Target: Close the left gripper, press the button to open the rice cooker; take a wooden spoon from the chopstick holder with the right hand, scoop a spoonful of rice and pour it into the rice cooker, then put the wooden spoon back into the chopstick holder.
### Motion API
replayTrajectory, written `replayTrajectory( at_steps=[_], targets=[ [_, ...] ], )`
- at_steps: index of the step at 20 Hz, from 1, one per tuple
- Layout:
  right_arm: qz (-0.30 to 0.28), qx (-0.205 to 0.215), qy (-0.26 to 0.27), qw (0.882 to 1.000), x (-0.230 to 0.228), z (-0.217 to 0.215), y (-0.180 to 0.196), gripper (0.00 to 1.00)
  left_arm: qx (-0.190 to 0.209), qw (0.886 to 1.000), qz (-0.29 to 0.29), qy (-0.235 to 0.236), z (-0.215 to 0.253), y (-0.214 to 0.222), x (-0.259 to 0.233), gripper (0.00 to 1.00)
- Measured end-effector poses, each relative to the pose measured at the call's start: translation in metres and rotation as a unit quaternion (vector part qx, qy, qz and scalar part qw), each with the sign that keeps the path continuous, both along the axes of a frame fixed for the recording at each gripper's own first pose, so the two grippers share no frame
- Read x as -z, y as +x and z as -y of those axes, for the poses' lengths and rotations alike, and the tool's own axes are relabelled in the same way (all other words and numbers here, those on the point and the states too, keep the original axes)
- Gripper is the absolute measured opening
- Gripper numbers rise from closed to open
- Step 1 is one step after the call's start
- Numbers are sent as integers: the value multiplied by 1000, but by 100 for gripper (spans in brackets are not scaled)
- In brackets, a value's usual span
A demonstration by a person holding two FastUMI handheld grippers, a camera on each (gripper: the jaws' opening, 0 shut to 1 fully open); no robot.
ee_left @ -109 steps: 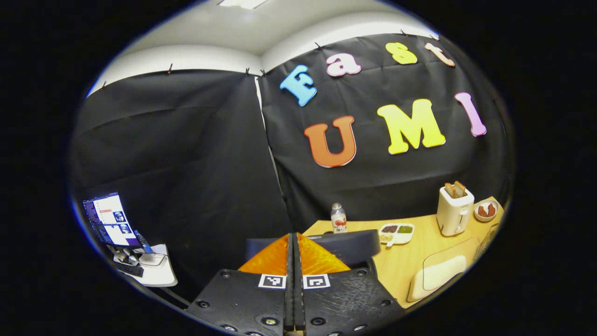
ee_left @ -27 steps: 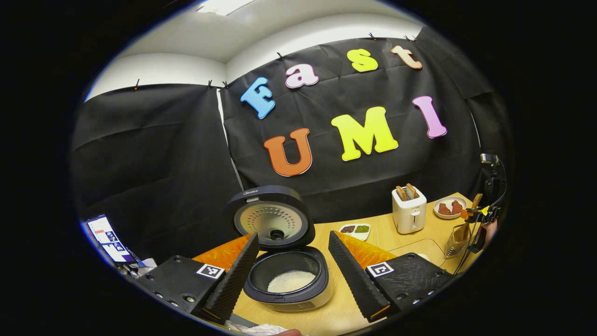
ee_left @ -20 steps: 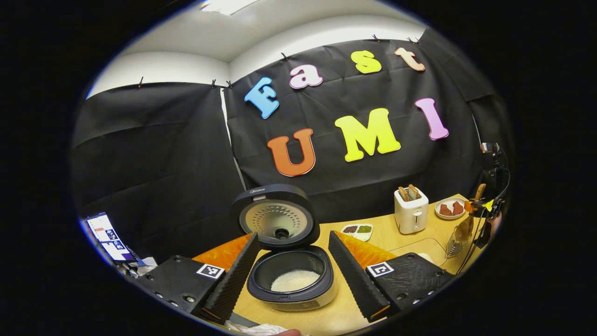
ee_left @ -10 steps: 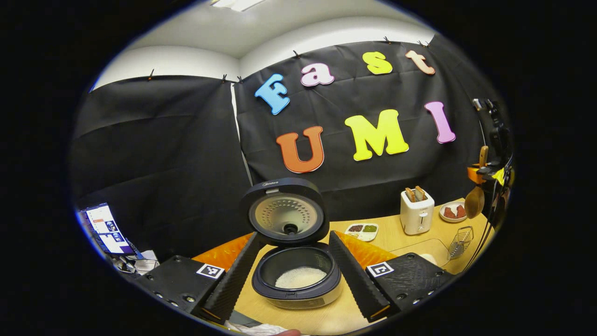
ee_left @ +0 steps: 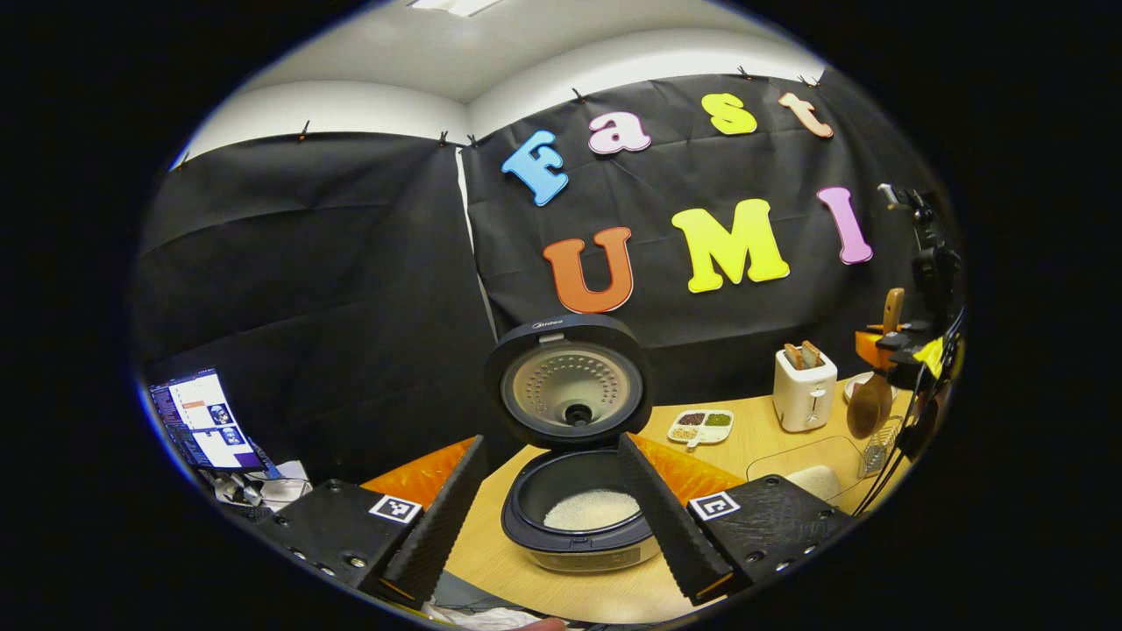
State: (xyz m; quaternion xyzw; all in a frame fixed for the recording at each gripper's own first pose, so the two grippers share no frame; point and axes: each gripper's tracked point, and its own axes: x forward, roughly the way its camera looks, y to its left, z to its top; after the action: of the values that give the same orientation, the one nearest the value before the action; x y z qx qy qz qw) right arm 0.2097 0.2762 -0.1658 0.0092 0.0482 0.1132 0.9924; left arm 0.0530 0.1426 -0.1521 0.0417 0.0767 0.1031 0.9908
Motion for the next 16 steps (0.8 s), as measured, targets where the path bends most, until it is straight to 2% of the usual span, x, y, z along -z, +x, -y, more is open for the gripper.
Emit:
replayTrajectory(
  at_steps=[4,5,6,8,9,10,11,16],
  targets=[
    [-16,-12,-8,1000,46,-29,5,22,0,1000,-8,2,-3,-2,10,95],
    [-19,-15,-10,1000,56,-35,7,18,0,1000,-9,3,-3,-3,13,96],
    [-24,-14,-17,999,69,-40,9,22,0,1000,-14,7,-5,-4,16,95],
    [-30,-8,-34,999,94,-41,13,22,3,1000,-16,15,-5,-4,20,95],
    [-36,-4,-40,999,106,-40,15,18,4,1000,-14,19,-6,-2,21,96],
    [-46,0,-41,998,119,-39,15,22,5,1000,-17,22,-6,-3,23,95],
    [-54,2,-40,998,129,-39,15,22,5,1000,-18,23,-7,-2,25,96],
    [-49,17,-51,997,145,-35,15,22,7,999,-22,23,-7,-1,30,96]
  ],
)
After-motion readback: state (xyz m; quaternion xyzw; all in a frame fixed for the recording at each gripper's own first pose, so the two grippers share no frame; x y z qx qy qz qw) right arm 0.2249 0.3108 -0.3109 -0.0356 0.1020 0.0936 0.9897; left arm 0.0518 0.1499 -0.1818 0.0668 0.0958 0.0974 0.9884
